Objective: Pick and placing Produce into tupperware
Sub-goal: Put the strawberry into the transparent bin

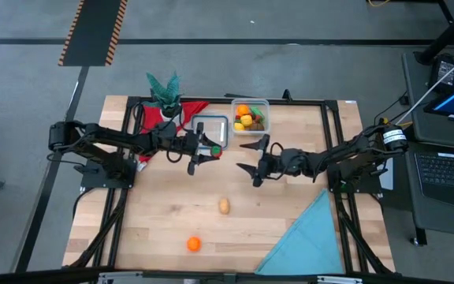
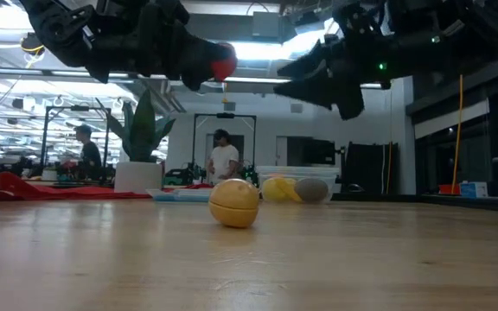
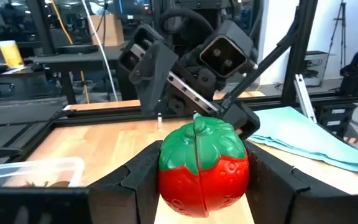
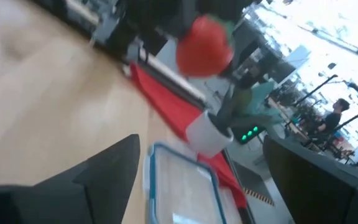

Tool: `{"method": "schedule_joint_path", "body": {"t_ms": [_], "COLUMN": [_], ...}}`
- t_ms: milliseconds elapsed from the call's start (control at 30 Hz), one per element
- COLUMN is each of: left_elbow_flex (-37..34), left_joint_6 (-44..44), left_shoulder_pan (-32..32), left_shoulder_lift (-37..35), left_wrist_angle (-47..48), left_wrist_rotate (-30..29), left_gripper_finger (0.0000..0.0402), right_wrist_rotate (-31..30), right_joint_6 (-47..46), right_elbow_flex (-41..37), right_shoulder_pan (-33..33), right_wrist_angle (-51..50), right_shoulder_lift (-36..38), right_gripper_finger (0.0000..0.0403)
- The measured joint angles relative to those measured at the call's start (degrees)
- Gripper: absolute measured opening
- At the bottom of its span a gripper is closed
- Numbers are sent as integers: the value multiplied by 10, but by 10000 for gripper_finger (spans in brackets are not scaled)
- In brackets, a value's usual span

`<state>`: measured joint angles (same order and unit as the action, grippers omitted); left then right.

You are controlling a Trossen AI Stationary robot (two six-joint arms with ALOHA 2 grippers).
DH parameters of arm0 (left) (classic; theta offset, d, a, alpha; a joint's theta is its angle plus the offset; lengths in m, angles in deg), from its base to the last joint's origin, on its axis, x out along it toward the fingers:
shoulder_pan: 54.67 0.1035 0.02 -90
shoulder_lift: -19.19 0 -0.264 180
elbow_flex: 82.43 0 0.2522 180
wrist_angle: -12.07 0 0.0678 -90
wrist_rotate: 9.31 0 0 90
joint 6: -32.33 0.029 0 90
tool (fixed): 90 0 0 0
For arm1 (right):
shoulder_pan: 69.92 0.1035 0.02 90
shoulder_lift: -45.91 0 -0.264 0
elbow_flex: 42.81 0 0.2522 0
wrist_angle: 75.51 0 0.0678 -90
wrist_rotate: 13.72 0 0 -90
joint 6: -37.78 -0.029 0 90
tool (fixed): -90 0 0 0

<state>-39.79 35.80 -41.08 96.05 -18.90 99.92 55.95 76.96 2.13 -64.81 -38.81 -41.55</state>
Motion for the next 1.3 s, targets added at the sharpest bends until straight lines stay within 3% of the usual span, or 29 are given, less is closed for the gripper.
{"method": "schedule_joint_path", "body": {"t_ms": [267,600,833,1300], "left_elbow_flex": [0,0,0,0], "left_joint_6": [0,2,2,2], "left_shoulder_pan": [-3,-1,-1,-1], "left_shoulder_lift": [0,0,0,0], "left_wrist_angle": [-22,-23,-23,-25], "left_wrist_rotate": [0,-1,-1,-1], "left_gripper_finger": [179,179,180,179], "right_wrist_rotate": [0,-2,-14,-12], "right_joint_6": [-28,-29,-24,3], "right_elbow_flex": [53,147,203,223], "right_shoulder_pan": [8,8,7,7], "right_wrist_angle": [3,1,-54,-57], "right_shoulder_lift": [-8,-90,-125,-139], "right_gripper_finger": [339,339,339,339]}}
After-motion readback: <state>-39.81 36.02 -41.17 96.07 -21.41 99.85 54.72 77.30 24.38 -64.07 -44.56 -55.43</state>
